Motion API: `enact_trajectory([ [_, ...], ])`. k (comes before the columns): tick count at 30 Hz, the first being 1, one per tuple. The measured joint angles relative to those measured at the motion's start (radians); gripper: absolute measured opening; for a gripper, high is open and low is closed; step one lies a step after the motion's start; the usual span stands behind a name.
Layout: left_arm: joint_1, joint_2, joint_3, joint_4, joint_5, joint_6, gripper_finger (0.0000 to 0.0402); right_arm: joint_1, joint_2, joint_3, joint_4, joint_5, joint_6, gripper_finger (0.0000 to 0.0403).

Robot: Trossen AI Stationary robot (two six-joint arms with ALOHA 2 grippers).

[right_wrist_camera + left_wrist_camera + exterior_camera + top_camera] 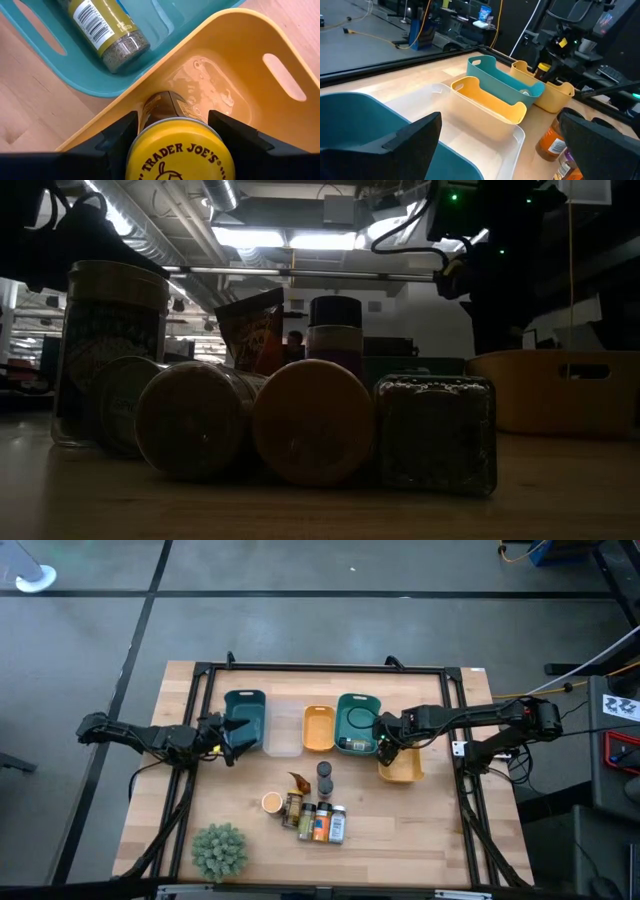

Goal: Sort spices by type
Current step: Put the yellow seasoning can into the right yellow bin, then put the black seasoning bottle into the green bin

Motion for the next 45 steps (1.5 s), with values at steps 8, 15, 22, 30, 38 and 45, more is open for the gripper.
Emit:
enact_trajectory([
  [8, 0.0, 0.0, 0.0, -0.001, 0.0, 0.0, 0.0389, 0.0, 0.0, 0.0, -0.003, -0.015, -0.028, 0.0253],
  [15, 0.0, 0.0, 0.0, -0.001, 0.0, 0.007, 0.0389, 0.0, -0.001, 0.0, -0.003, -0.025, -0.042, 0.0325],
  [22, 0.0, 0.0, 0.0, -0.002, 0.0, 0.008, 0.0389, 0.0, -0.046, 0.0, -0.003, -0.072, -0.054, 0.037],
  [30, 0.0, 0.0, 0.0, -0.002, 0.0, 0.009, 0.0389, 0.0, -0.135, 0.0, 0.054, -0.071, -0.051, 0.0368],
  [38, 0.0, 0.0, 0.0, -0.002, 0.0, 0.007, 0.0389, 0.0, -0.197, 0.0, 0.278, -0.072, -0.054, 0.0367],
  [45, 0.0, 0.0, 0.0, -0.002, 0.0, 0.007, 0.0389, 0.001, -0.176, 0.0, 0.471, -0.243, -0.202, 0.0367],
])
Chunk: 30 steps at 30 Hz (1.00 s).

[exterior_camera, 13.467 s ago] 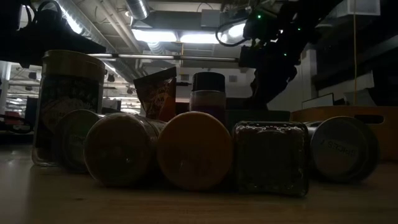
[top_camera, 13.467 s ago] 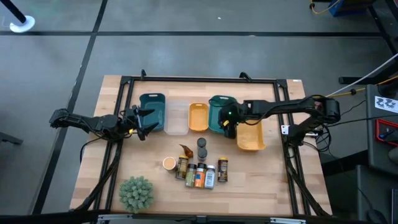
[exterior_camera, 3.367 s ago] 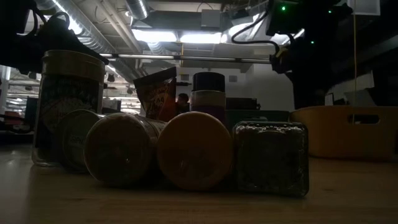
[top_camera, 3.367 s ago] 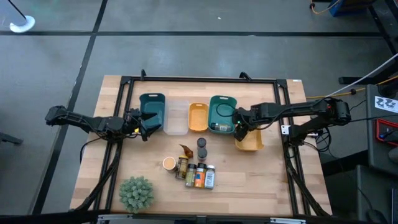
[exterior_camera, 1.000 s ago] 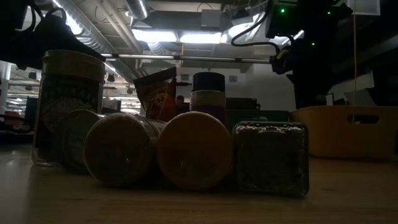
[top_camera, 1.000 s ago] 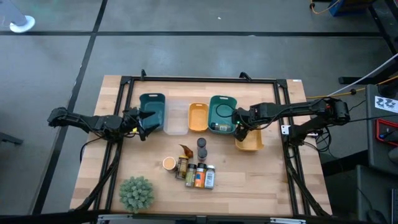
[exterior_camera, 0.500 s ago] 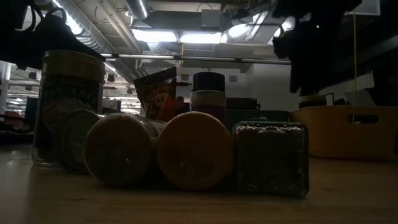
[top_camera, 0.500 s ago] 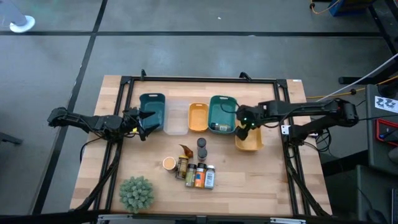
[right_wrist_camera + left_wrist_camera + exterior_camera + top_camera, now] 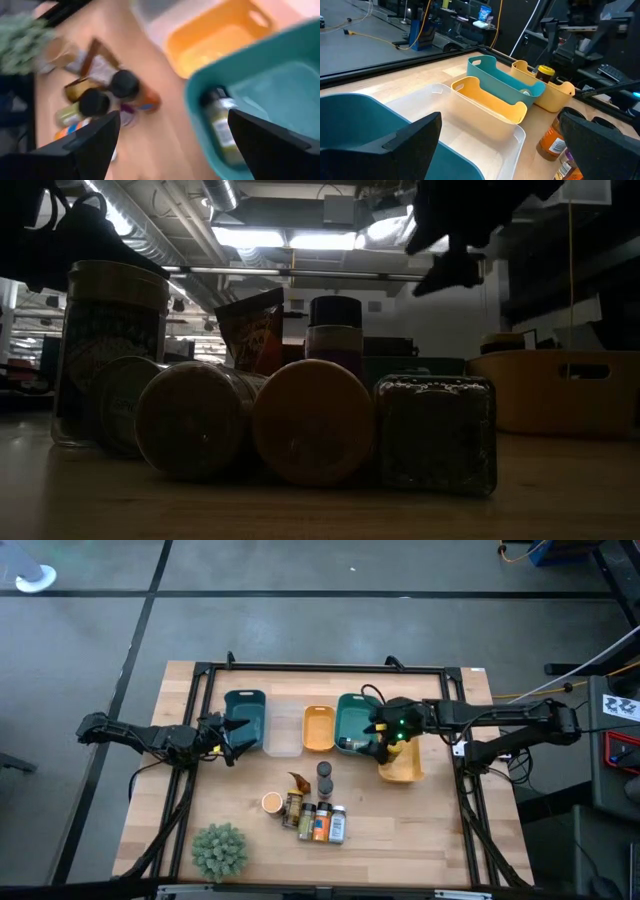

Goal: Sort spices by type
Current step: Put the black seasoning bottle into the green bin

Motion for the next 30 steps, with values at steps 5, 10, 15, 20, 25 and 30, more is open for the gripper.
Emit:
enact_trajectory([
  [5, 0.0, 0.0, 0.0, 0.0, 0.0, 0.0, 0.0389, 0.0, 0.036, 0.0, 0.077, -0.035, -0.142, 0.0367],
  [10, 0.0, 0.0, -0.001, 0.003, 0.0, 0.0, 0.0389, 0.004, 0.087, 0.0, 0.14, -0.098, -0.25, 0.0367],
  [15, 0.0, 0.0, -0.001, 0.004, 0.0, 0.0, 0.0389, 0.081, 0.14, 0.0, 0.203, -0.114, -0.346, 0.0367],
  [20, 0.0, 0.0, -0.001, 0.005, 0.0, 0.0, 0.0389, 0.201, 0.177, 0.0, 0.232, 0.015, -0.39, 0.0367],
  [25, 0.0, 0.0, -0.001, 0.005, 0.0, 0.0, 0.0389, 0.299, 0.207, 0.0, 0.242, 0.198, -0.29, 0.0367],
  [30, 0.0, 0.0, -0.001, 0.006, 0.0, 0.0, 0.0389, 0.363, 0.256, 0.0, 0.282, 0.276, -0.112, 0.0367],
])
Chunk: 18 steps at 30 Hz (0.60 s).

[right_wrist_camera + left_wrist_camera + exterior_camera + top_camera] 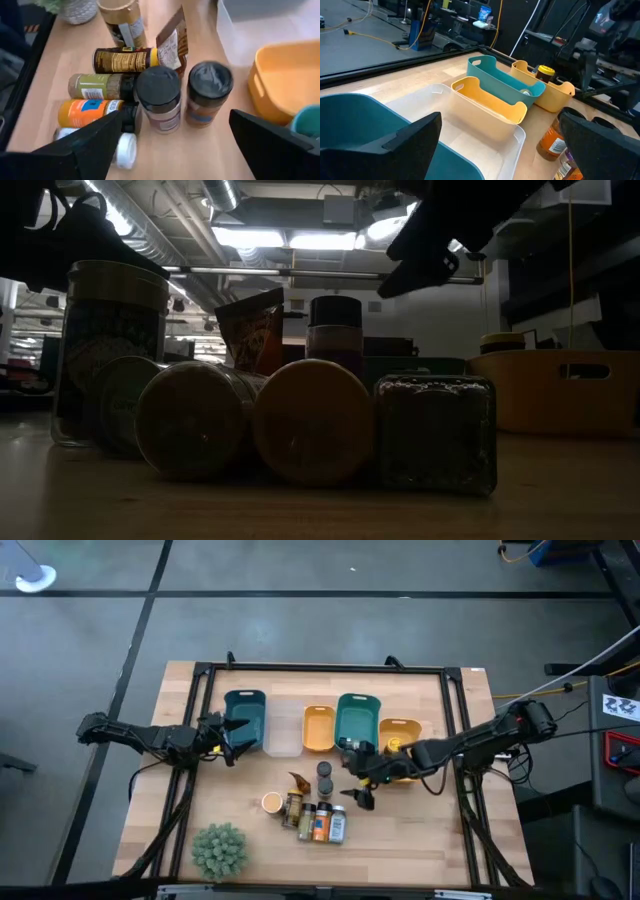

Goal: Sort spices by type
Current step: Put the black seasoning bottle into the green bin

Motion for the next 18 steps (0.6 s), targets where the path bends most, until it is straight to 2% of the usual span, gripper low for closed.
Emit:
enact_trajectory([
  [6, 0.0, 0.0, 0.0, 0.0, 0.0, 0.031, 0.0389, 0.065, 0.052, 0.0, 0.071, 0.109, 0.347, 0.0367],
  [11, 0.0, 0.0, 0.0, 0.0, 0.0, -0.031, 0.0389, 0.108, 0.052, 0.0, 0.084, 0.219, 0.615, 0.0367],
  [15, 0.0, 0.0, 0.0, 0.0, 0.0, -0.043, 0.0389, 0.139, 0.051, 0.0, 0.081, 0.191, 0.656, 0.0367],
  [18, -0.001, 0.0, 0.0, 0.0, 0.0, -0.089, 0.0389, 0.158, 0.052, 0.0, 0.058, 0.183, 0.599, 0.0367],
])
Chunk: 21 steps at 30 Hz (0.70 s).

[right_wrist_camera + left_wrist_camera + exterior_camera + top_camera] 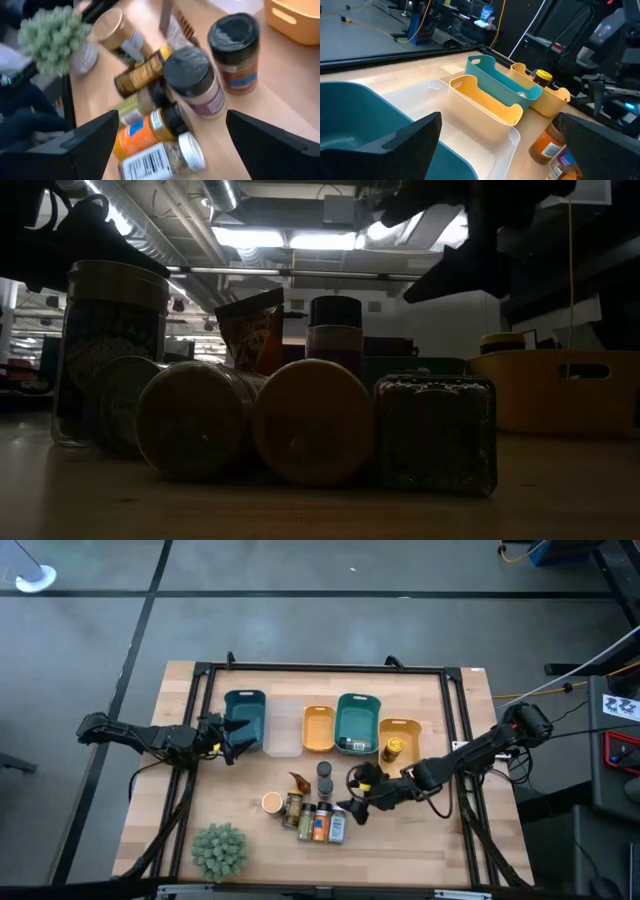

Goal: Sort spices by type
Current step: Put the black seasoning bottle into the green bin

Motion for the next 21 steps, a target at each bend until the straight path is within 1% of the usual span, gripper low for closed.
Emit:
enact_trajectory([
  [3, 0.0, 0.0, 0.0, 0.0, 0.0, -0.039, 0.0389, 0.026, 0.0, 0.0, -0.009, 0.054, -0.085, 0.0367],
  [6, 0.0, 0.0, 0.0, 0.0, 0.0, -0.066, 0.0389, 0.05, 0.012, 0.0, -0.005, 0.159, -0.162, 0.0367],
  [8, 0.0, 0.0, 0.0, 0.0, 0.0, -0.072, 0.0389, 0.063, 0.027, 0.0, -0.004, 0.228, -0.184, 0.0367],
  [10, 0.0, 0.0, 0.0, 0.002, 0.0, -0.063, 0.0389, 0.063, 0.046, 0.0, 0.009, 0.274, -0.181, 0.0367],
  [18, 0.0, 0.0, 0.0, 0.003, 0.0, -0.048, 0.0389, 0.061, 0.17, 0.0, 0.213, 0.285, -0.18, 0.0367],
  [21, 0.0, 0.0, 0.0, 0.003, 0.0, -0.041, 0.0389, 0.061, 0.201, 0.002, 0.241, 0.336, -0.179, 0.0367],
])
